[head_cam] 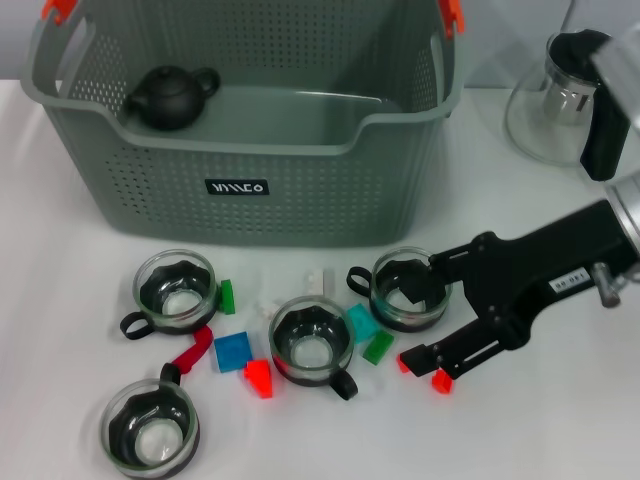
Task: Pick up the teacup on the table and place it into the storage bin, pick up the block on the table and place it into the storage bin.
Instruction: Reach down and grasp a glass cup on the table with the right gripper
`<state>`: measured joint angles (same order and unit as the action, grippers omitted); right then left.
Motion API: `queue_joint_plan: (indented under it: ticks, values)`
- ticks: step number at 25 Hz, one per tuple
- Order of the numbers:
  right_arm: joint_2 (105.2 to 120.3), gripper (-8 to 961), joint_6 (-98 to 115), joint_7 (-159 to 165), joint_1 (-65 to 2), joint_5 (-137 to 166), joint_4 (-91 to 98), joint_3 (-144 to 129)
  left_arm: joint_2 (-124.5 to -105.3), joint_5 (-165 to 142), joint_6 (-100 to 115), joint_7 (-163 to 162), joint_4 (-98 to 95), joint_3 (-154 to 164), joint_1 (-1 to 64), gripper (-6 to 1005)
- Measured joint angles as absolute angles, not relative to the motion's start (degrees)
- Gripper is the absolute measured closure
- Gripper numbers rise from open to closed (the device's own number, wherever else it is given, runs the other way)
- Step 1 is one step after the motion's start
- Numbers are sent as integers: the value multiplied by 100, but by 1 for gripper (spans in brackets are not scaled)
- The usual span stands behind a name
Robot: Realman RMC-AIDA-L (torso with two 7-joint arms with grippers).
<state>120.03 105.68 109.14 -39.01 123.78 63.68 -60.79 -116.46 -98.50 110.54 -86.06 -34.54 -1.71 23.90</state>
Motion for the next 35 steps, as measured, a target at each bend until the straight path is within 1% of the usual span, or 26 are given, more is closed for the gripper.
queue_joint_plan:
  ticks: [6, 11, 24, 35]
  values:
    - [12023, 39, 10654, 11475, -4720, 12974, 6540, -6763, -11645, -9773, 10916, -8657, -3389, -273, 2364, 156]
    - [12052, 39, 10238, 11867, -5279, 13203, 6507, -8155, -11645, -9715, 10763, -8658, -3245, -275, 2342, 157]
    - [12094, 38, 8890, 12554, -5420, 13377, 6548, -10239, -11662, -9702, 10665, -8705, -2941, -852, 2313, 157]
    - [12104, 38, 8505, 12699, -5433, 13345, 6494, -10495, -11666, -9702, 10363, -9146, -2943, -980, 2298, 157]
